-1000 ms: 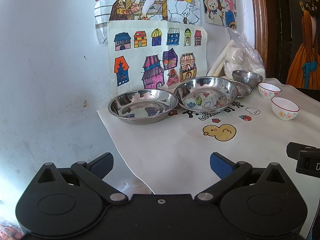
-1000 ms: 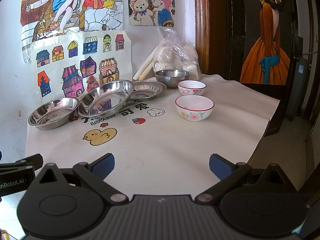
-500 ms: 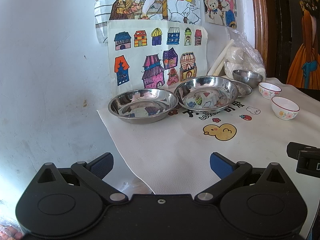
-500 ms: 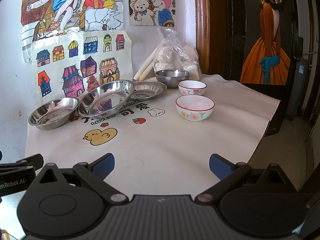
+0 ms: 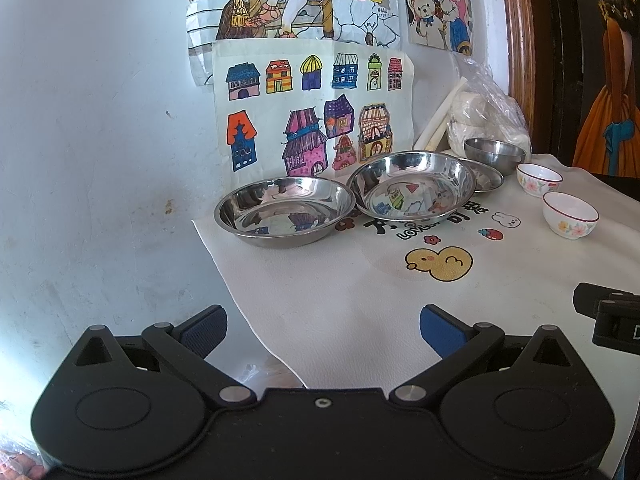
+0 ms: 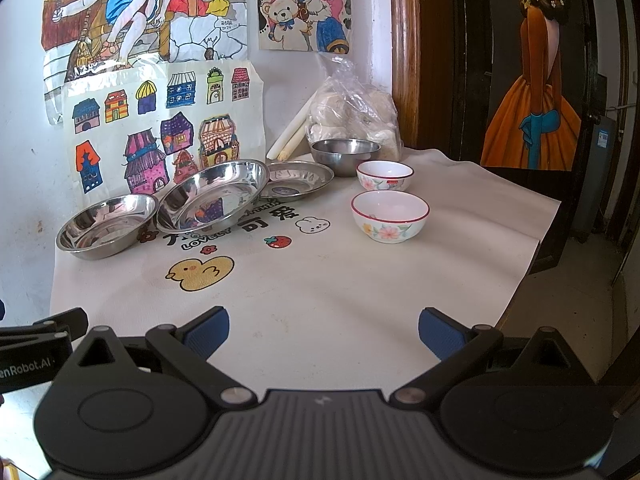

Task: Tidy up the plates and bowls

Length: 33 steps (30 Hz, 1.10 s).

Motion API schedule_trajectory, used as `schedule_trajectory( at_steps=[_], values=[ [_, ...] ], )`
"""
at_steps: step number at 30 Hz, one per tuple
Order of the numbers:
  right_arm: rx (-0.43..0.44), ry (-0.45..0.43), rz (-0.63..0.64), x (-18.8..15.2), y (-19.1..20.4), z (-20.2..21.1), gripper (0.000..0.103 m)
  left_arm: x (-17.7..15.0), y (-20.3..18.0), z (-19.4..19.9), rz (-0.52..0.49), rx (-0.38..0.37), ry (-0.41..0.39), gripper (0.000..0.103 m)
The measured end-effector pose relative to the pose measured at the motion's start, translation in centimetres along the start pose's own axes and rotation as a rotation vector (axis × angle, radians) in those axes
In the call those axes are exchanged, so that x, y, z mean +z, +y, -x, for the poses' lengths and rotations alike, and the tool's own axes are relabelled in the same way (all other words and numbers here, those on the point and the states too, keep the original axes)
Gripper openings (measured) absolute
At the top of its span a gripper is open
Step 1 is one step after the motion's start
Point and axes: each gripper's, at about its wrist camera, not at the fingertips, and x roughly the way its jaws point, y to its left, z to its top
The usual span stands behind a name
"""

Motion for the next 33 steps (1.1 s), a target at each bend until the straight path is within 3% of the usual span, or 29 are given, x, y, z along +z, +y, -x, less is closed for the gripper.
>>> schedule_trajectory(
  at_steps=[22,33],
  values=[
    [-0.001,0.005,0.003,0.0,0.1,-0.5,0.103,-0.6,-0.6,-0.6,0.001,-0.002,0.018,0.102],
    [0.005,-0.022,0.042,1.2,0.1,-0.7,0.103,2.0,2.2,-3.0,0.069,0.033,0.021,0.102]
  ],
)
